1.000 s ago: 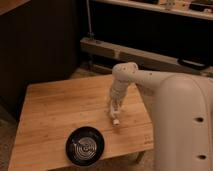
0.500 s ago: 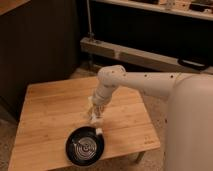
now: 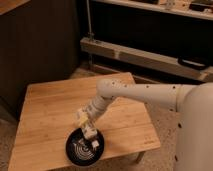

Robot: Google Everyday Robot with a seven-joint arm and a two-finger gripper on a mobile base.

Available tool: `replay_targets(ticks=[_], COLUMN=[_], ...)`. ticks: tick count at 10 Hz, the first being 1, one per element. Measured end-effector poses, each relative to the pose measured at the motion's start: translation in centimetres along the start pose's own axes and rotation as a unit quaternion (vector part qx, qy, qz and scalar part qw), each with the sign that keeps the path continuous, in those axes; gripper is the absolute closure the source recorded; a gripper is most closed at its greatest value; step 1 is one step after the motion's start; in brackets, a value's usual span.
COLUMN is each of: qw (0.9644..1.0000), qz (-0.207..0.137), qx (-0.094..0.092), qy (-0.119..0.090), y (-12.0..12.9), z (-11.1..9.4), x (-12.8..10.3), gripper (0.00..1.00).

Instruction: Place the bottle in the ceramic bowl

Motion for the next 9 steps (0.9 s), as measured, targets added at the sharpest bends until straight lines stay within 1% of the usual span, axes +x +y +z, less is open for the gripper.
replay_targets(ticks=[1,4,5,6,7,8,9], qw=[1.0000,1.0000,0.9999,0.9992,0.9957,0.9922,0.9891], qz=[-0.007,-0.003,-0.001,0.004,0.014,0.020,0.024], qx=[0.000,-0.005,-0.015,-0.038,-0.090,-0.121,-0.143], qy=[-0.001,-0.001,-0.005,-0.012,-0.020,-0.024,-0.027], y=[-0.4,-0.7,-0.8,-1.0,-1.9,-2.2,-2.5], z=[0.4,0.7,0.6,0.5,0.1,-0.2,-0.4], x=[0.8,1.2,1.3,1.4,1.7,1.9,1.9], gripper=[0.55,0.25,0.21,0.20,0.20,0.20,0.20])
